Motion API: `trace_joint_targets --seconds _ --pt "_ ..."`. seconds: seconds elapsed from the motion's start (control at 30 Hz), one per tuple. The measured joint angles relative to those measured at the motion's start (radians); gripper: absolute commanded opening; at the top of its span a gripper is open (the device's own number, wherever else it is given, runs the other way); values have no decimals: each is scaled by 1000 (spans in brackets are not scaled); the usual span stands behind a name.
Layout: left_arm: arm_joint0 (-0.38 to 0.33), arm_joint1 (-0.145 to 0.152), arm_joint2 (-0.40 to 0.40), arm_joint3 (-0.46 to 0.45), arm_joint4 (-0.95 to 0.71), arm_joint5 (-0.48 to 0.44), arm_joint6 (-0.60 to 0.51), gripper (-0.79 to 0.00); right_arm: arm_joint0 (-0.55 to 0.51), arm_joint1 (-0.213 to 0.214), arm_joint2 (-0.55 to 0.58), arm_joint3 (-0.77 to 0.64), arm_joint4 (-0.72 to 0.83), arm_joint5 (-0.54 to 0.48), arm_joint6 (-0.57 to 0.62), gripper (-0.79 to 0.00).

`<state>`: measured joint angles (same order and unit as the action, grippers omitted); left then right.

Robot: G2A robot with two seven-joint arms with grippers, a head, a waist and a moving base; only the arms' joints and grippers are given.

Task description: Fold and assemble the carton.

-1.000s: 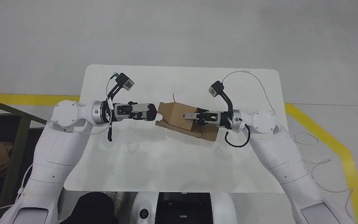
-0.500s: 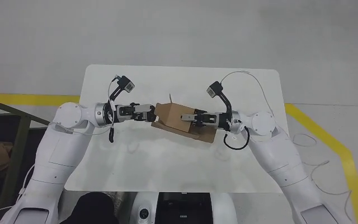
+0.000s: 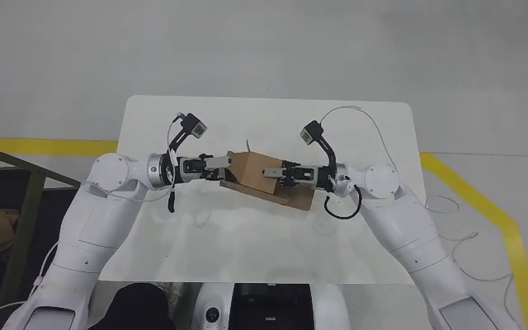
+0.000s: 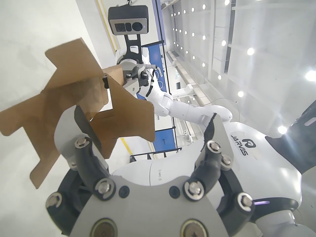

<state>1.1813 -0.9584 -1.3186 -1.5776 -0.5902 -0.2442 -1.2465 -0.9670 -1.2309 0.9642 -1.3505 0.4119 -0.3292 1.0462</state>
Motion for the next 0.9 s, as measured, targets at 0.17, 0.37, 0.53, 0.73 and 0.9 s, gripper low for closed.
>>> trace_joint_targets --seconds 0.17,0.37,0.53,0.73,0.9 --pt "6 -2 7 -13 -13 1 5 0 6 -1 2 7 -8 3 -9 -785" --pt "24 0 -3 -28 -13 9 10 0 5 -2 7 14 -11 2 -29 -785" --pt "53 -1 5 -47 -24 19 29 0 9 -3 9 19 -13 -1 -44 -785" --pt "72 -2 6 -66 -21 24 44 0 12 -2 20 26 -26 2 -60 -785" --pt "79 0 0 -77 -15 36 41 0 3 1 33 26 -38 5 -70 -785"
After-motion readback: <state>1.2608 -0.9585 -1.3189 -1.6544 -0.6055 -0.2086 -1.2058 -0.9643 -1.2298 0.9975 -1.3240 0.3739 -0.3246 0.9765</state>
